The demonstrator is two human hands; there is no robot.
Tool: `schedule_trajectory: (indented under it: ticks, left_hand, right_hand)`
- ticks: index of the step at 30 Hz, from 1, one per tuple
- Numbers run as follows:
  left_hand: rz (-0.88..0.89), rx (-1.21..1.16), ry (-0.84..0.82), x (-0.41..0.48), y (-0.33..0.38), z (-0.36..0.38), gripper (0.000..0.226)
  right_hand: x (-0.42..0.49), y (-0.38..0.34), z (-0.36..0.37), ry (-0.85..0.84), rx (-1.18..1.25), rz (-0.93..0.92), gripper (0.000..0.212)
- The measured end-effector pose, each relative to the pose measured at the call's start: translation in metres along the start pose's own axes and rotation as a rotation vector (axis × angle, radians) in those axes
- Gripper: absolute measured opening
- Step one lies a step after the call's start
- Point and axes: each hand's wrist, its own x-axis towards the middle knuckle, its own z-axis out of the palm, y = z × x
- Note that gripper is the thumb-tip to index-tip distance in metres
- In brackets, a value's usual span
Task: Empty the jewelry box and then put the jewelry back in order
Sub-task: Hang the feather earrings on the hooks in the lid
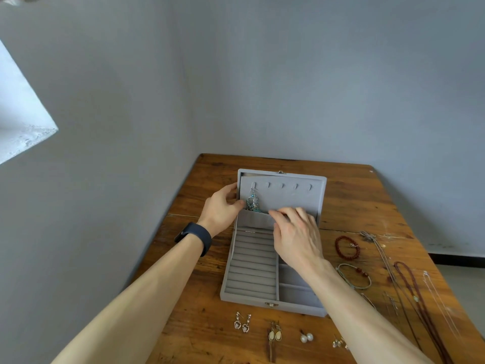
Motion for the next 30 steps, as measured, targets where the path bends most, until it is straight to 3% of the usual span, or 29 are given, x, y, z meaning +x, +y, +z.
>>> schedule_trajectory:
  ticks: [5,11,18,21,24,27,30]
  left_hand:
    - [-0.061,0.009,-0.039,-0.003,0.000,0.005,0.061]
    - [-0.078,0.053,-0.107,-0.026,0.003,0.001,0.060]
    - [0.037,0.040,-0.123,-0.128,-0.009,-0.004,0.055]
    - [0.076,0.164,-0.007,-0.178,-0.034,0.000,0.053]
    - [0.047,0.433,0.084,-0.212,-0.064,0.007,0.055]
    - [-0.031,0.665,0.012,-0.230,-0.087,0.015,0.060]
    - [-0.042,0.715,-0.018,-0.234,-0.093,0.018,0.061]
  right_hand:
    - [-0.008,0.000,-0.008,-0.066,0.073,-0.017,0.046]
    - [-0.031,-0.011,-0.035,-0.059,0.180,-0.009,0.038]
    - [-0.106,-0.046,-0.067,-0.010,0.289,0.008,0.030]
    - [-0.143,-0.060,-0.071,-0.062,0.289,0.038,0.027]
    - [-0.169,-0.071,-0.069,-0.129,0.250,0.082,0.026]
    - [-0.176,-0.080,-0.065,-0.194,0.170,0.127,0.025]
    - [-0.171,-0.086,-0.062,-0.225,0.097,0.164,0.025]
